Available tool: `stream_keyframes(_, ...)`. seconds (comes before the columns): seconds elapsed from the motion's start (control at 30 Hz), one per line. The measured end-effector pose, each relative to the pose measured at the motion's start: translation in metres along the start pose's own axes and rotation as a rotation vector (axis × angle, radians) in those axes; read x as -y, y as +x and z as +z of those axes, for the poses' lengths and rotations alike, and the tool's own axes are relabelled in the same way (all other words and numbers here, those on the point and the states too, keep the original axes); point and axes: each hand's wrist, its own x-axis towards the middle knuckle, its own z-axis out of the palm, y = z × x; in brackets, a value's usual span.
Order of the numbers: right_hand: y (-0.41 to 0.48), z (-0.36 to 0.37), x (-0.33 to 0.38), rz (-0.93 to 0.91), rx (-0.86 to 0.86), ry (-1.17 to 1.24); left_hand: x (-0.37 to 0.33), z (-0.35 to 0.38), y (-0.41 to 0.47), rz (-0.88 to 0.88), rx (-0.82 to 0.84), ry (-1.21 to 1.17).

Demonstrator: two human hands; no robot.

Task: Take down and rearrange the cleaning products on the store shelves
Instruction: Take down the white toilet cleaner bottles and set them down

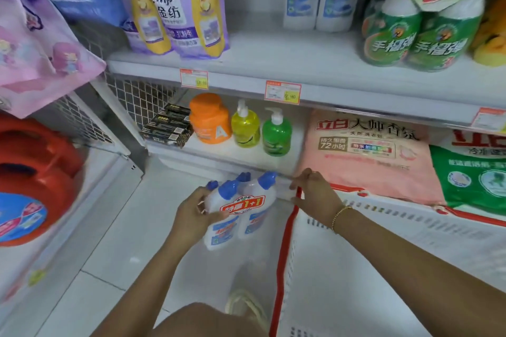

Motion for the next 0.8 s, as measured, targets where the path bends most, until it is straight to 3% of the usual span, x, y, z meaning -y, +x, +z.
stream_keyframes(0.2,-0.002,0.024,0.001,-0.064,-0.133,0.057,0.043,0.023,0.015,-0.065,0.028,0.016)
stream_keyframes(0.4,-0.001,0.032,0.001,-0.074,-0.154,0.002,0.057,0.027,0.013,-0.083,-0.024,-0.011)
stream_keyframes(0.53,-0.006,0.032,0.007,-0.050,-0.184,0.111,0.062,0.019,0.010,-0.097,-0.054,0.041)
stream_keyframes(0.7,-0.012,0.018,0.016,0.029,-0.063,0.047,0.053,0.003,0.002,-0.084,-0.113,0.233)
stream_keyframes(0.8,-0.018,-0.003,0.018,0.025,-0.013,0.088,0.033,-0.008,0.003,-0.118,-0.091,0.233)
